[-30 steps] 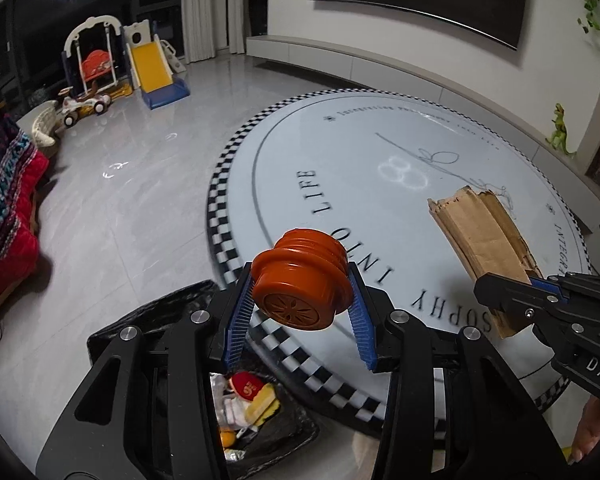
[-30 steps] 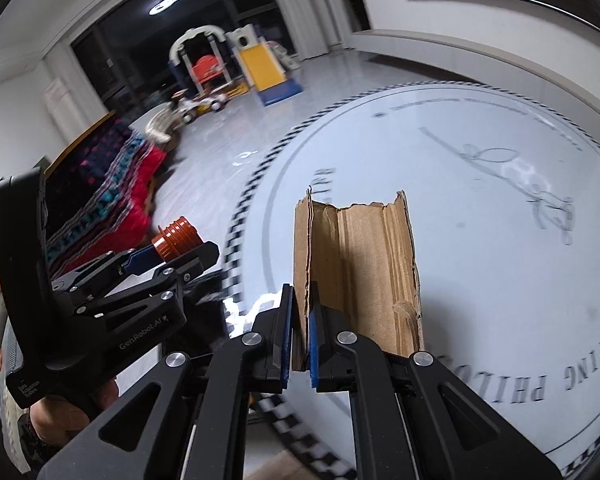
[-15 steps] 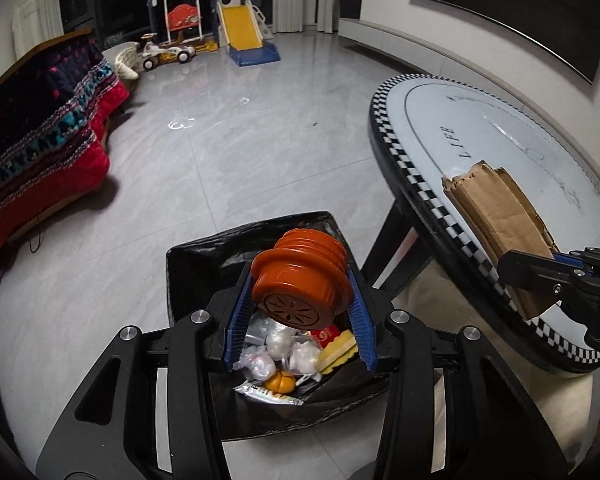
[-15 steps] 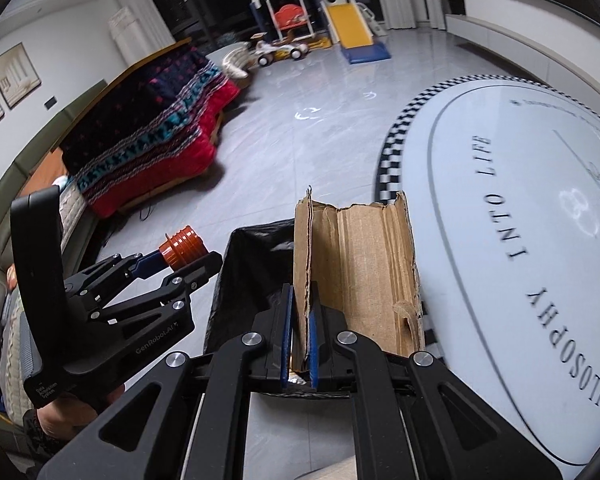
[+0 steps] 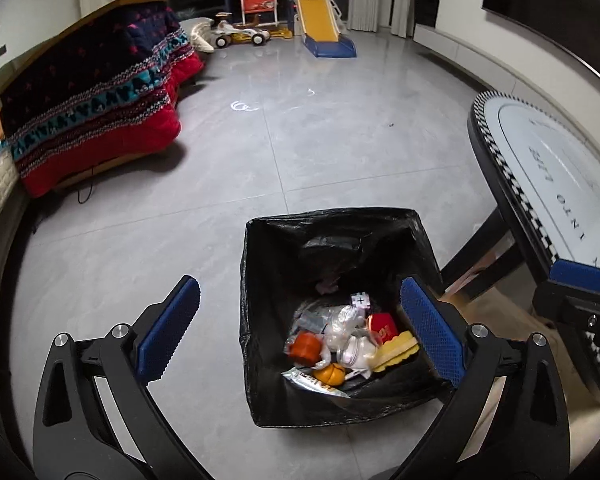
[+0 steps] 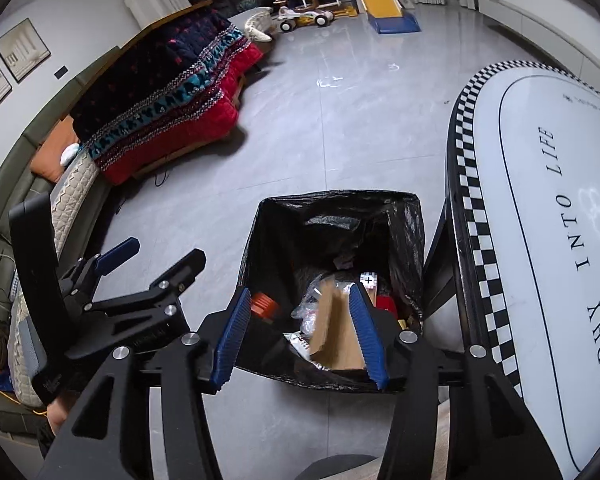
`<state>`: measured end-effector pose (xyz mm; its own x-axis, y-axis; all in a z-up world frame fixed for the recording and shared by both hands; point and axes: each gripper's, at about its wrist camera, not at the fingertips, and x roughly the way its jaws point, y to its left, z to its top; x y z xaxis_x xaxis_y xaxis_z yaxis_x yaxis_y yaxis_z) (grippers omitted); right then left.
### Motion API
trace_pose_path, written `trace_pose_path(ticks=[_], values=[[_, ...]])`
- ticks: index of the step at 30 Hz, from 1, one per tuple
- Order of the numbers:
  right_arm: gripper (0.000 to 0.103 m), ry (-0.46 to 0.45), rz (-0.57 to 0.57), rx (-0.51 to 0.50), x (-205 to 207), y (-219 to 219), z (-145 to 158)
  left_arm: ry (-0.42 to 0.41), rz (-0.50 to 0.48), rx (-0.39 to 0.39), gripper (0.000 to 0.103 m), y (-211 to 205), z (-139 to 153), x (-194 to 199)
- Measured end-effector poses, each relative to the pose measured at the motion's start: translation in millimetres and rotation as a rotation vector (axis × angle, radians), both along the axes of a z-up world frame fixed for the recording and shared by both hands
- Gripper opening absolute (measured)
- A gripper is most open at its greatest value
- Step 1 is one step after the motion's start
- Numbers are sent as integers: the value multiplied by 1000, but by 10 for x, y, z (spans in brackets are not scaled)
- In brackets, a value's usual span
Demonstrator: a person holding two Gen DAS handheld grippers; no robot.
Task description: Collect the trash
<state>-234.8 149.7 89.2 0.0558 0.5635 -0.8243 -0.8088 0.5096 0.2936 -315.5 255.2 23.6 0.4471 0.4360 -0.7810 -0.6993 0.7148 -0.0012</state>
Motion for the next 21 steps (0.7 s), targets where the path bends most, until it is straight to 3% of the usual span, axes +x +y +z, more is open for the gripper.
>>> trace_pose_path(ticks=[21], values=[[53, -32, -18, 60, 95, -197, 223, 13, -92, -2, 97, -192, 134, 278]])
